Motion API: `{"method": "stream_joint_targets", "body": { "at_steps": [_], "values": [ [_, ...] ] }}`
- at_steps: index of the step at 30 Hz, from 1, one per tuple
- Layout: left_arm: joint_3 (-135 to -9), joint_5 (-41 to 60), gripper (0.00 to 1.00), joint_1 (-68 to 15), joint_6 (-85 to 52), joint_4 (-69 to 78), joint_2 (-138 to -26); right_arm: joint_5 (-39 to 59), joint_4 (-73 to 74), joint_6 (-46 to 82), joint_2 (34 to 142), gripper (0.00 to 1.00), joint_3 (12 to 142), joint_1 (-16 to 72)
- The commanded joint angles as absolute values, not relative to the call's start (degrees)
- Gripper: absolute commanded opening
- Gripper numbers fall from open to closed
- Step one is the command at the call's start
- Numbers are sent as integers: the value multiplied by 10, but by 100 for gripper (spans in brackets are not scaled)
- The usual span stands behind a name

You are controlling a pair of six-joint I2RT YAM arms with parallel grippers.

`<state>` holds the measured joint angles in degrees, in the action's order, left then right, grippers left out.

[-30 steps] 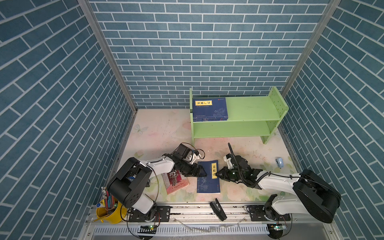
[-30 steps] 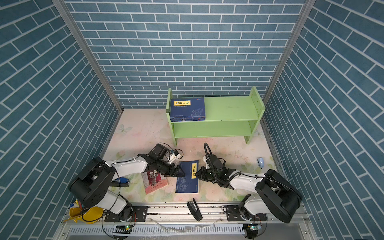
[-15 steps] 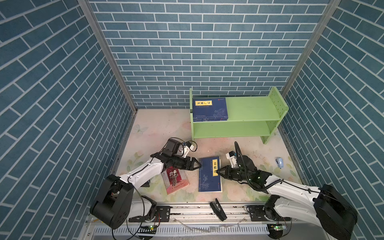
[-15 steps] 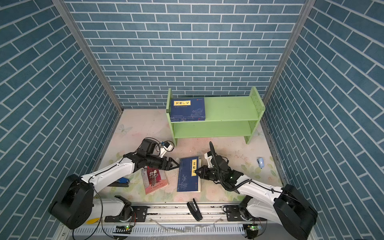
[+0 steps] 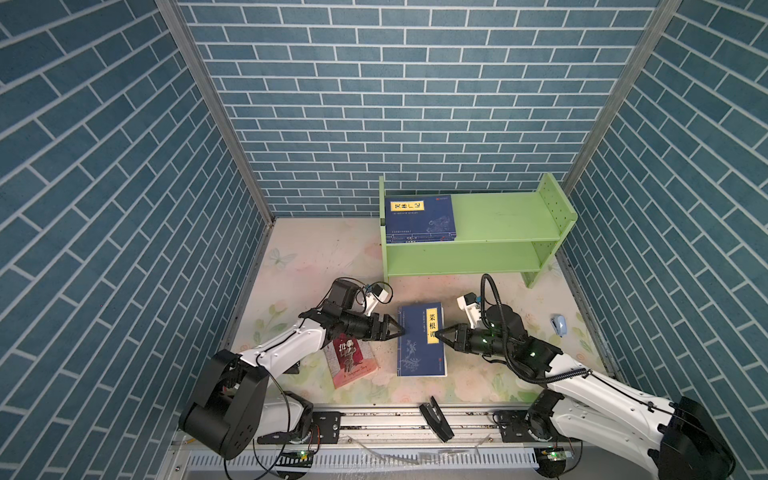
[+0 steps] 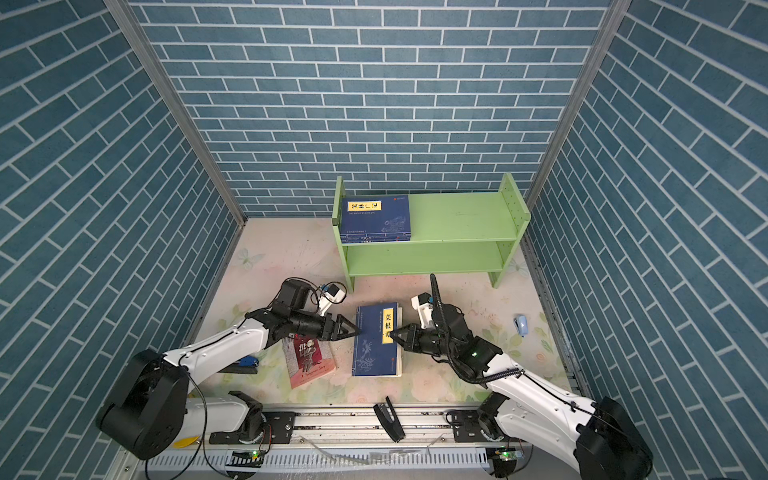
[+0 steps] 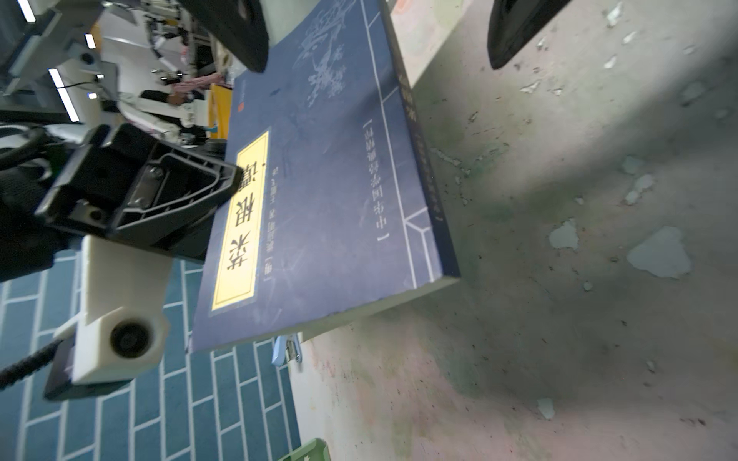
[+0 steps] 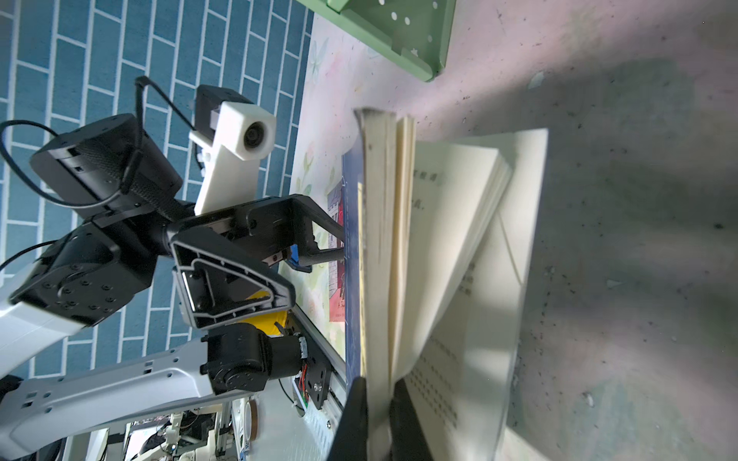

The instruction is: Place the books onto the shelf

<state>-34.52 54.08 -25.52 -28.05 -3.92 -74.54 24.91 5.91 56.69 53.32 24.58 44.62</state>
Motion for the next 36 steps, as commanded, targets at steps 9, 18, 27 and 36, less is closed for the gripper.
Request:
{"method": "stream_joint_targets", "body": {
  "at_steps": [9, 18, 27, 36],
  "values": [
    [-332, 644, 63, -254, -410, 94, -740, 323, 110, 550, 530, 0, 290, 441],
    [-389, 677, 16, -264, -406, 40, -714, 309, 71, 538, 544, 28, 313, 438],
    [-496, 685, 0, -264, -287, -99, -689, 127, -153, 472, 414, 56, 382, 435],
    [-757, 598, 0, -264, -133, -307, -686, 70, -203, 432, 292, 69, 445, 434]
  ]
}}
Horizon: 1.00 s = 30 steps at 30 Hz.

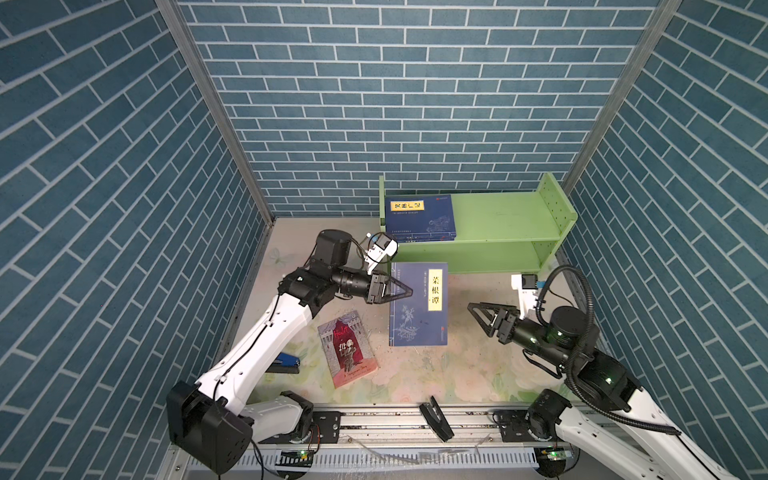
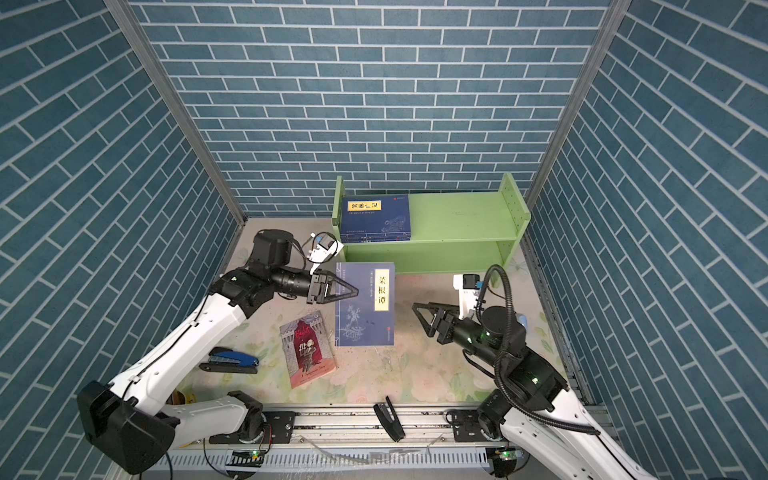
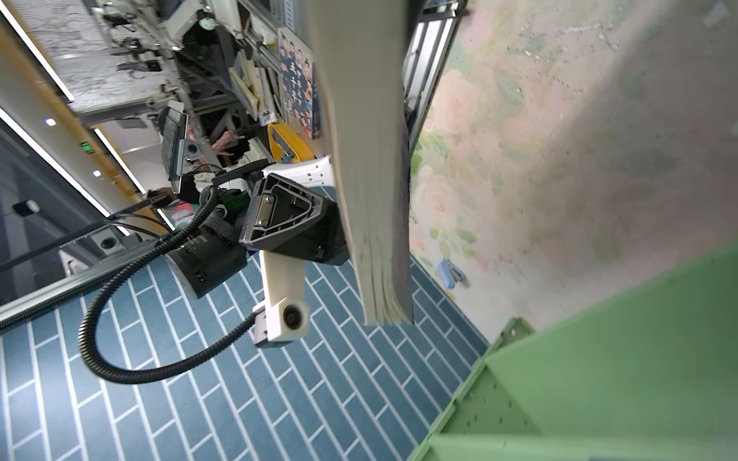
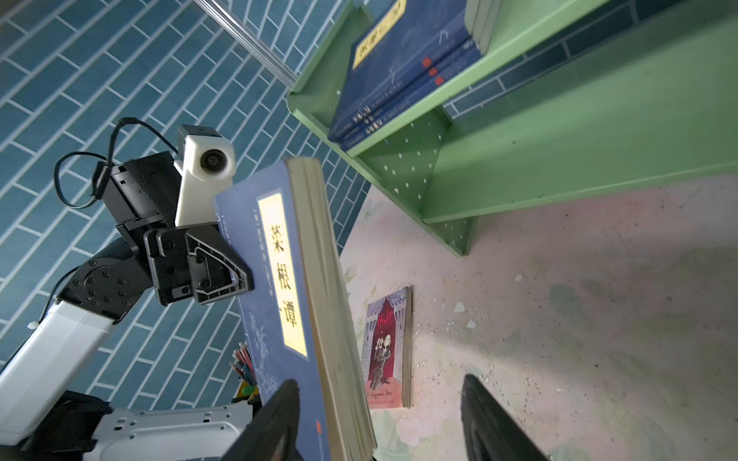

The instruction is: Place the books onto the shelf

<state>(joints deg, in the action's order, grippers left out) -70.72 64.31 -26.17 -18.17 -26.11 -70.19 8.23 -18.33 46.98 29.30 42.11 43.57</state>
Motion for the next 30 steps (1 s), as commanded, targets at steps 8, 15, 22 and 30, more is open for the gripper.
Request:
{"method": "stream_joint_targets", "body": {
  "at_steps": [8, 15, 22, 30],
  "values": [
    [-811, 501, 0, -216, -416, -91, -712, 196, 27, 483, 375, 76, 464, 434],
    [-724, 522, 0, -183, -685, 211, -735, 249, 228, 549, 500, 78, 474, 441],
    [-683, 517, 0, -183, -752, 311, -736, 241, 289, 545, 580, 78, 497, 456],
    [-671, 494, 0, -183, -788, 338, -737, 226, 351, 551, 638, 75, 519, 458]
  ]
}}
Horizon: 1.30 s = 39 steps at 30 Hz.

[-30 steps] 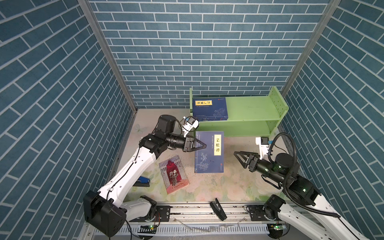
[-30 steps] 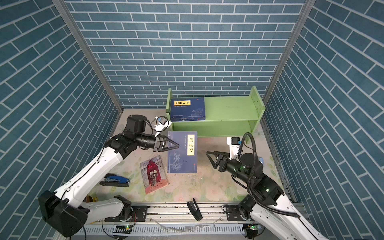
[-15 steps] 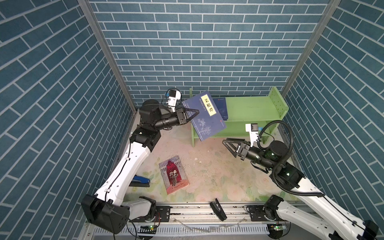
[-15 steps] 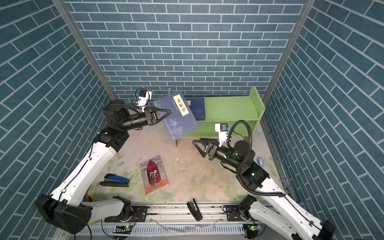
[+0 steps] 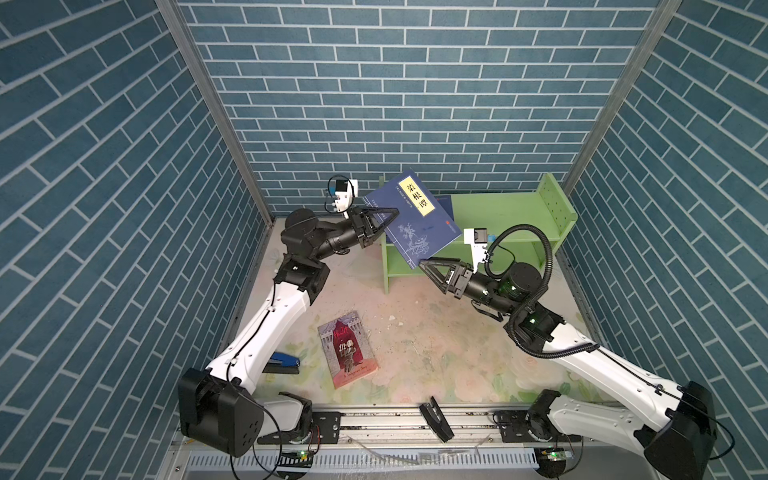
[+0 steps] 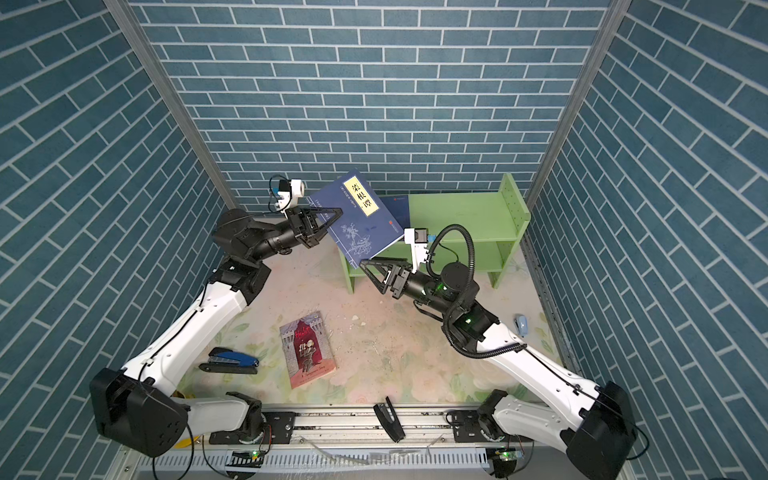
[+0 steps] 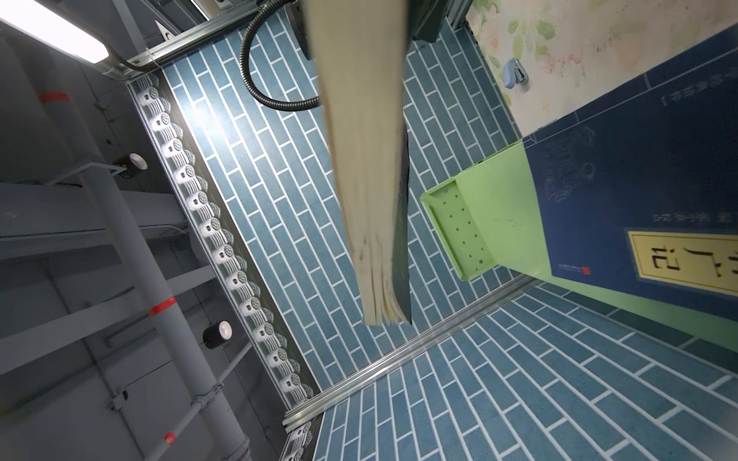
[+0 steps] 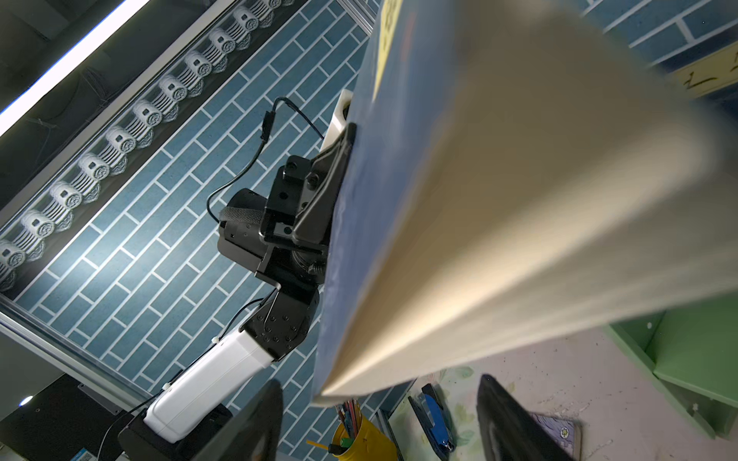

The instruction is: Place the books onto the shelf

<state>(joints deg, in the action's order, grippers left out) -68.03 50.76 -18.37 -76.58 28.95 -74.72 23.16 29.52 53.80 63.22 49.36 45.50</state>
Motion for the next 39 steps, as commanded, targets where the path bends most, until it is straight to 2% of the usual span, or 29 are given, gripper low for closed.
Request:
{"method": "stream_joint_targets", "body": {
  "at_steps": [1, 7, 8, 10, 13, 15, 17, 20, 23, 30, 35, 39],
  "values": [
    [-666, 491, 0, -183, -790, 338, -737, 226, 356, 551, 642, 74, 523, 458],
    [-647, 493, 0, -186, -788, 338, -737, 234, 375, 549, 672, 66, 548, 458],
    [-644, 493, 0, -188, -787, 338, -737, 234, 378, 549, 676, 62, 551, 458],
    [-639, 495, 0, -192, -784, 335, -734, 233, 376, 546, 683, 51, 557, 458],
    [-636, 499, 0, -196, -769, 320, -730, 236, 348, 534, 690, 22, 576, 457],
    [-633, 501, 5, -197, -765, 314, -726, 236, 325, 525, 690, 12, 586, 456],
    [-633, 509, 17, -197, -748, 300, -722, 237, 290, 510, 684, 0, 601, 455],
    [-633, 526, 44, -197, -700, 261, -709, 245, 216, 479, 667, 0, 623, 449],
    [-631, 555, 55, -194, -613, 185, -689, 262, 132, 450, 635, 0, 642, 430],
    [-653, 648, 65, -180, -333, -85, -640, 364, -104, 389, 558, 0, 704, 339],
    [-636, 729, 67, -164, -332, -68, -626, 445, -244, 334, 536, 0, 751, 326],
    [-633, 762, 67, -158, -365, -40, -635, 492, -280, 322, 514, 0, 752, 325]
  ]
}}
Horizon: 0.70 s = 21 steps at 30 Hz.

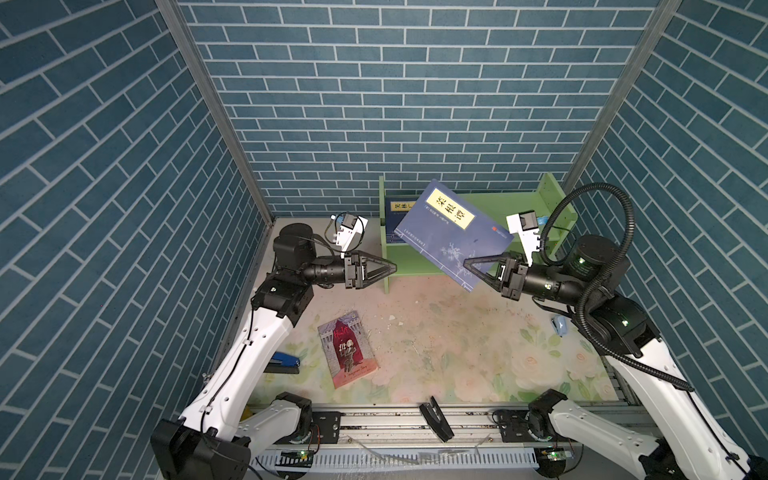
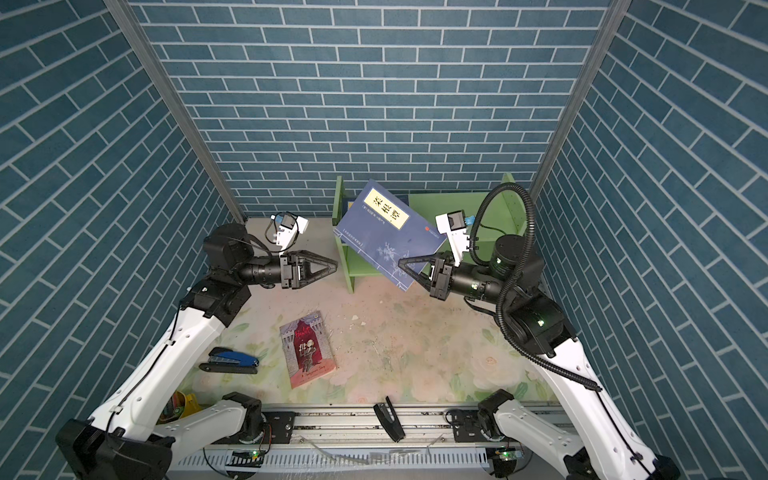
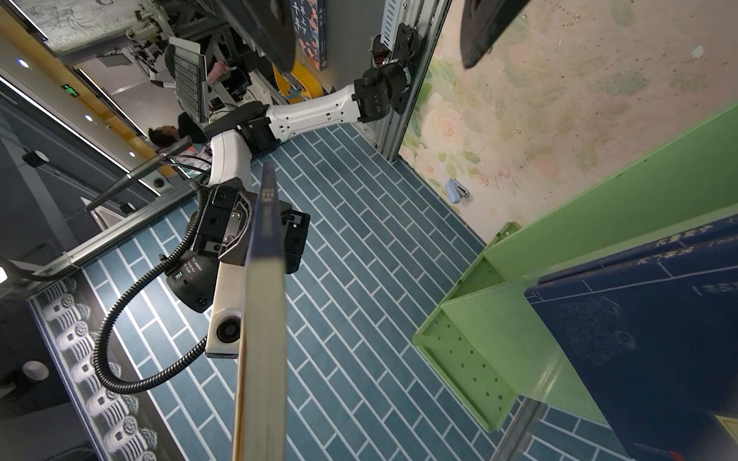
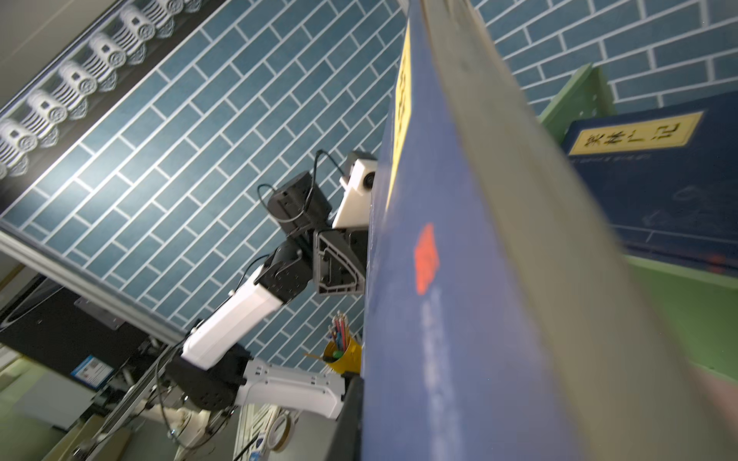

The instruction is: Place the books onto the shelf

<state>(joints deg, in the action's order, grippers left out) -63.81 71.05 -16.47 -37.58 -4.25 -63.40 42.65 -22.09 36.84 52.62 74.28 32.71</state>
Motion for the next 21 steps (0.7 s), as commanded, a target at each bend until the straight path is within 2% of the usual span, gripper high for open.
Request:
{"method": "stream_joint_targets", "body": {
  "at_steps": [1, 14, 21],
  "values": [
    [-636, 766, 68, -158, -366, -42, -638, 504, -287, 321, 510, 0, 751, 327],
    [-681, 798, 83, -164, -480, 16, -685, 552, -369, 274, 515, 0, 767, 326],
    [-679, 818, 82, -176, -529, 80, -693, 543, -383, 264, 503, 0, 767, 325]
  ]
}}
